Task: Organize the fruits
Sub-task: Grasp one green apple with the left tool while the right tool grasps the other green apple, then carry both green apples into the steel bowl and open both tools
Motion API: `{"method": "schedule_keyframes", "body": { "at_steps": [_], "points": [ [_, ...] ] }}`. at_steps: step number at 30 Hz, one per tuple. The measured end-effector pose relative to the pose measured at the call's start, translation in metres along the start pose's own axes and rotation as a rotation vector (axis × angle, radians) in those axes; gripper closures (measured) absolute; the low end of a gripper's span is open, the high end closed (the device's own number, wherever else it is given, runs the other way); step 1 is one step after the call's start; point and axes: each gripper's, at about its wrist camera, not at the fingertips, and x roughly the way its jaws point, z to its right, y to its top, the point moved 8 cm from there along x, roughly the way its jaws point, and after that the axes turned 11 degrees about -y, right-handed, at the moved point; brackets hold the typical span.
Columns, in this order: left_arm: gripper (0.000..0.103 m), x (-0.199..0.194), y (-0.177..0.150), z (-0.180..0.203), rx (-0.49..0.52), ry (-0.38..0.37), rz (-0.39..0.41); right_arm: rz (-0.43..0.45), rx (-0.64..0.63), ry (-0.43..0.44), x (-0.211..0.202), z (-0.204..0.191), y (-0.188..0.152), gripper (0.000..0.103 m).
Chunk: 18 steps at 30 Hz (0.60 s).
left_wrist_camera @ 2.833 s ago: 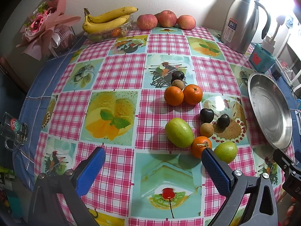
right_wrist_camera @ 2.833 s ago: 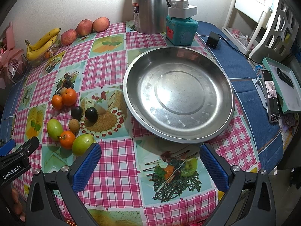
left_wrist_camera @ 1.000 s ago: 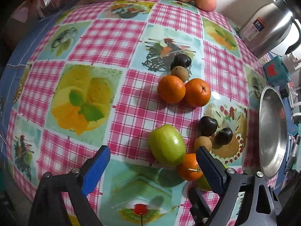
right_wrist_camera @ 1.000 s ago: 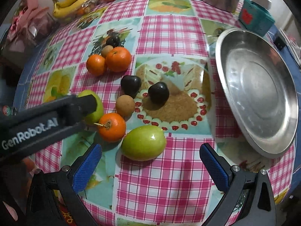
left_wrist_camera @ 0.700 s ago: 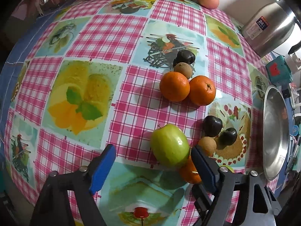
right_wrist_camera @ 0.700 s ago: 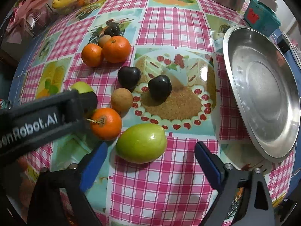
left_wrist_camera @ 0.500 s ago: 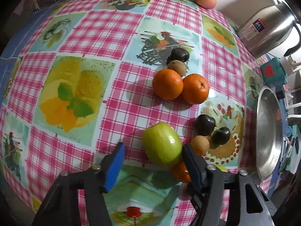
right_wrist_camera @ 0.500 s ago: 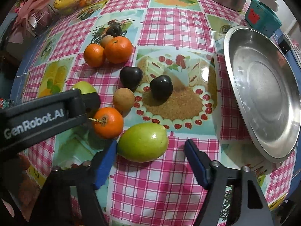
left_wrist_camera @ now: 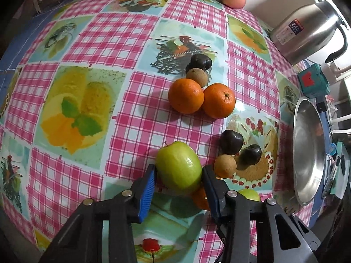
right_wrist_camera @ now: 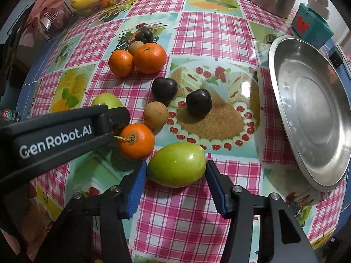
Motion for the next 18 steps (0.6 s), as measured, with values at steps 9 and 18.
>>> {"method": "schedule_keyframes", "body": {
  "at_steps": [9, 18],
  "points": [
    [0.058, -0.003, -0.001, -0.005, -0.010, 0.014, 0.002, -0.004, 0.007, -0.007, -0.008, 0.015, -0.011, 0.047],
    [0.058, -0.015, 0.004, -0.010, -0.031, 0.032, 0.044, 0.009, 0.061, -0.015, -0.009, 0.040, -0.008, 0.047]
  ]
}}
